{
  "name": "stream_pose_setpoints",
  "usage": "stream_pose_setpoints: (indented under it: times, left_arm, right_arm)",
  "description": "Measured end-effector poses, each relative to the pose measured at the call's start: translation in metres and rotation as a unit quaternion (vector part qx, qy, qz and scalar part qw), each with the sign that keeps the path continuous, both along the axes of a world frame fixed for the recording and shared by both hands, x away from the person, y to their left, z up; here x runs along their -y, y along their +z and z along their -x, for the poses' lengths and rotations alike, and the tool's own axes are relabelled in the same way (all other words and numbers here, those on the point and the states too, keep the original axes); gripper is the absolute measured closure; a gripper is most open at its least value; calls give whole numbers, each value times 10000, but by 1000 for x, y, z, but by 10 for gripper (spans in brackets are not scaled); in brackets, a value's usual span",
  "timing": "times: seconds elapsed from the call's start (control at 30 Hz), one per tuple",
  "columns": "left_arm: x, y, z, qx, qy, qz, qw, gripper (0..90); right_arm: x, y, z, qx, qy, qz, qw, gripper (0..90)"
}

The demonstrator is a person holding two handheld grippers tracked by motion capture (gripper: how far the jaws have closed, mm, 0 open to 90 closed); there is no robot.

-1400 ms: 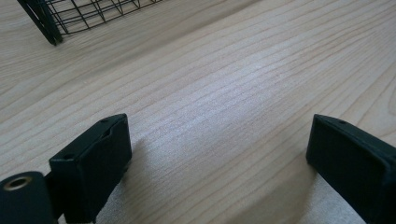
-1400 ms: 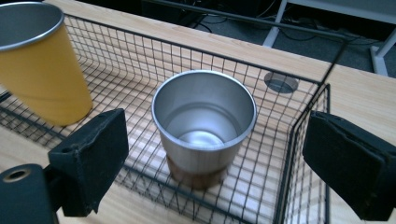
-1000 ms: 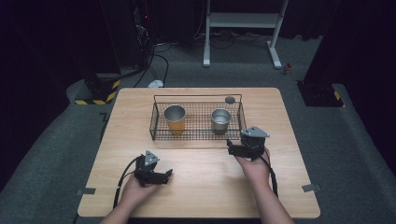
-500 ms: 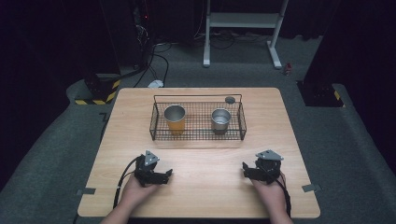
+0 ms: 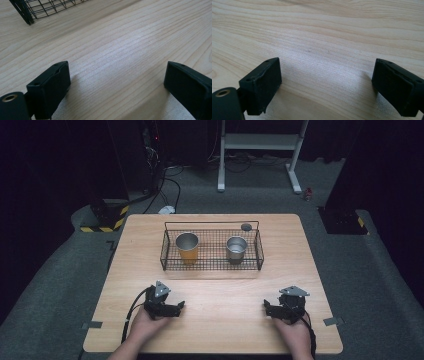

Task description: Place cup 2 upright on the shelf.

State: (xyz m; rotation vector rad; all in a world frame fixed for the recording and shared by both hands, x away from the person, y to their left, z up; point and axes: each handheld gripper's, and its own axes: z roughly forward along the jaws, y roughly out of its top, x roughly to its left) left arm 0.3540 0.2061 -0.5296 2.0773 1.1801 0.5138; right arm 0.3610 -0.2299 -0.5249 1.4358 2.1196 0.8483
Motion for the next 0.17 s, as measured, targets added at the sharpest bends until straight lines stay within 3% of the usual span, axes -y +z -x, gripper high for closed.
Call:
stream_pose_setpoints:
  times: [0.17]
  left_arm:
    - [0,0,0,-3,-1,6,10000,71]
  right_arm:
    - [-1,0,0,-25,-34,-9,10000,85]
